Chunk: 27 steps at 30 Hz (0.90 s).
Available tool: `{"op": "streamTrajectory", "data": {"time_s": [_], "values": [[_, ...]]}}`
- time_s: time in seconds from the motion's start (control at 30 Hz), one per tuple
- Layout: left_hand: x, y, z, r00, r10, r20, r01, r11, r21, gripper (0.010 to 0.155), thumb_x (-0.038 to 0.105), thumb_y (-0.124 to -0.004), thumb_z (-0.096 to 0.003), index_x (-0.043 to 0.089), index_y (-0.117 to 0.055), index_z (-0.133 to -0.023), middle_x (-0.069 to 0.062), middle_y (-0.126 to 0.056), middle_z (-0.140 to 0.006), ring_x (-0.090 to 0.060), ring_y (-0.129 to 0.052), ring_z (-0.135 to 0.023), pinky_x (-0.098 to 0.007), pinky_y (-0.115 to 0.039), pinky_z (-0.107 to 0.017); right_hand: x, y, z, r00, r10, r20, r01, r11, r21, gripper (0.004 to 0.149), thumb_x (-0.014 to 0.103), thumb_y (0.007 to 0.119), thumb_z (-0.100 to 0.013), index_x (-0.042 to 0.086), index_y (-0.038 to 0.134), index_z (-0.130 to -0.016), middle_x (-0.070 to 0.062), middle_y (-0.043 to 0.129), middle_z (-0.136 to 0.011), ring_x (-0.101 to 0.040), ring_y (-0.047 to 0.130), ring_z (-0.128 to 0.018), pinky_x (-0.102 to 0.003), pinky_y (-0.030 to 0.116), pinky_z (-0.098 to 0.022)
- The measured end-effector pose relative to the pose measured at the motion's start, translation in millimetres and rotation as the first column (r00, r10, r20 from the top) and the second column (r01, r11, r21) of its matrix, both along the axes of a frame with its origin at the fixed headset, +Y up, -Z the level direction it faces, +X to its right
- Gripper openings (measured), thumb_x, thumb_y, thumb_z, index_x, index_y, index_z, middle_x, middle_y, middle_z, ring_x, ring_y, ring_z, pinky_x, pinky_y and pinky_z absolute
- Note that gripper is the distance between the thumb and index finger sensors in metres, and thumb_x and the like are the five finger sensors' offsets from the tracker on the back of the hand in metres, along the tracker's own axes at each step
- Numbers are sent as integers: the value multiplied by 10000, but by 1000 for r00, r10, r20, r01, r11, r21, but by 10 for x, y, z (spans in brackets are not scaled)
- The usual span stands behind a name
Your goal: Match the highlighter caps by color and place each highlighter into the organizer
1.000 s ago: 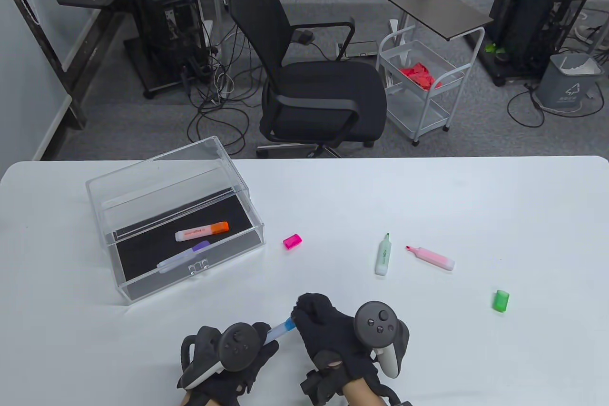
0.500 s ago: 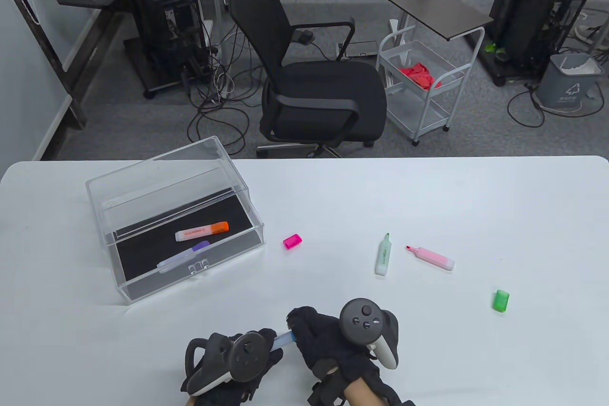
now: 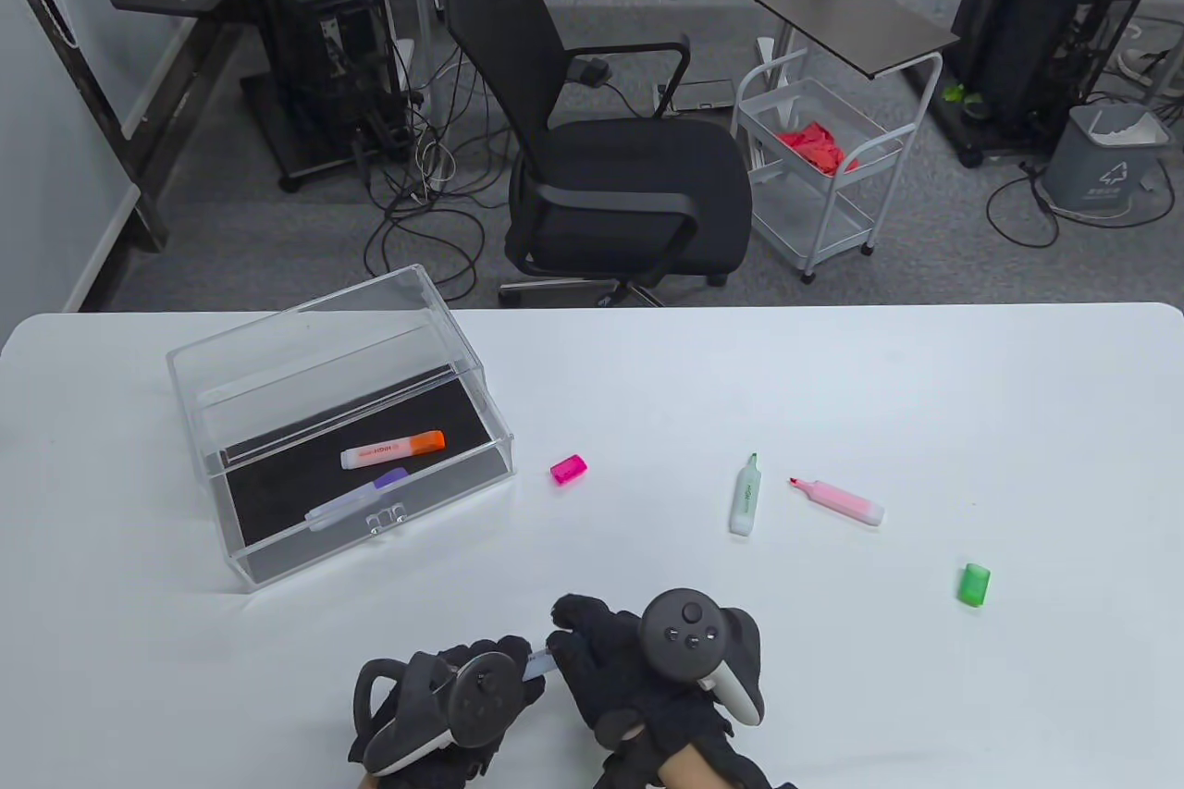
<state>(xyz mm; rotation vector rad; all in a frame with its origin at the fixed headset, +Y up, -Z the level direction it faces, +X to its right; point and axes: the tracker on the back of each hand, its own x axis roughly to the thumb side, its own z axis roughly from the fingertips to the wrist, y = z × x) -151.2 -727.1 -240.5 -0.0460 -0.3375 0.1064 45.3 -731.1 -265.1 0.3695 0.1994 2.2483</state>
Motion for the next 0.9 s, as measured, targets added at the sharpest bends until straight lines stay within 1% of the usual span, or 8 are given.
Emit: {"op": "streamTrajectory", "data": {"time_s": [0.07, 0.1, 0.17, 0.23, 0.3, 0.37, 0.7, 0.9], "values": [[-32, -12, -33, 999, -33, -29, 33, 999, -10, 514, 591, -675, -436, 329, -720, -876, 169, -903, -527, -82, -1006, -272, -312, -909, -279, -10, -3, -7, 995, 94, 17, -94, 995, 25, 670, 534, 626, -424, 264, 501, -1025, -147, 667, -1032, -450, 622, -943, -705, 409, -687], [-51, -5, -56, 998, -52, -44, 51, 999, -7, 517, 591, -673, -437, 331, -713, -882, 168, -900, -535, -84, -1006, -282, -314, -908, -287, -4, 0, -8, 991, 134, 25, -135, 990, 44, 675, 541, 624, -423, 291, 475, -1032, -122, 611, -1075, -446, 569, -980, -711, 363, -697], [-140, 41, -123, 994, -77, -75, 78, 997, 8, 519, 592, -666, -441, 330, -707, -886, 172, -898, -539, -80, -1007, -287, -309, -909, -291, 27, -1, -5, 980, 194, 44, -197, 978, 62, 680, 549, 626, -421, 327, 441, -1037, -65, 517, -1129, -434, 454, -1035, -720, 270, -701], [-233, 84, -206, 991, -75, -109, 77, 997, 6, 519, 592, -668, -441, 331, -707, -888, 169, -898, -542, -85, -1006, -292, -313, -907, -294, 61, -7, -5, 974, 216, 64, -220, 974, 55, 684, 551, 634, -421, 344, 426, -1039, -34, 437, -1155, -405, 369, -1065, -715, 226, -702], [-394, 148, -372, 982, -95, -163, 96, 995, 1, 520, 593, -665, -445, 334, -699, -896, 169, -893, -556, -87, -1004, -310, -314, -904, -307, 95, -12, -9, 970, 226, 89, -231, 972, 47, 681, 546, 642, -423, 345, 431, -1038, -20, 408, -1161, -390, 328, -1076, -710, 208, -703], [-534, 211, -539, 968, -119, -221, 113, 993, -39, 525, 592, -657, -451, 338, -678, -910, 166, -881, -580, -93, -999, -339, -318, -898, -329, 110, -20, -17, 968, 229, 105, -234, 971, 44, 679, 542, 646, -423, 342, 438, -1037, -20, 397, -1162, -384, 309, -1079, -708, 202, -702], [-1024, 492, -1196, 894, -204, -398, 195, 979, -65, 585, 601, -625, -470, 342, -582, -993, 155, -830, -687, -118, -976, -455, -321, -877, -400, 181, -25, -25, 948, 285, 142, -289, 957, 12, 676, 534, 661, -429, 331, 448, -1038, -15, 371, -1163, -373, 267, -1080, -704, 185, -699], [-1344, 530, -1534, 830, -251, -498, 202, 968, -151, 632, 612, -604, -475, 339, -517, -1038, 143, -789, -751, -132, -958, -524, -327, -862, -442, 186, -60, -36, 943, 302, 139, -303, 953, -13, 673, 528, 667, -430, 329, 451, -1036, -10, 358, -1163, -366, 249, -1079, -702, 167, -696]]}}
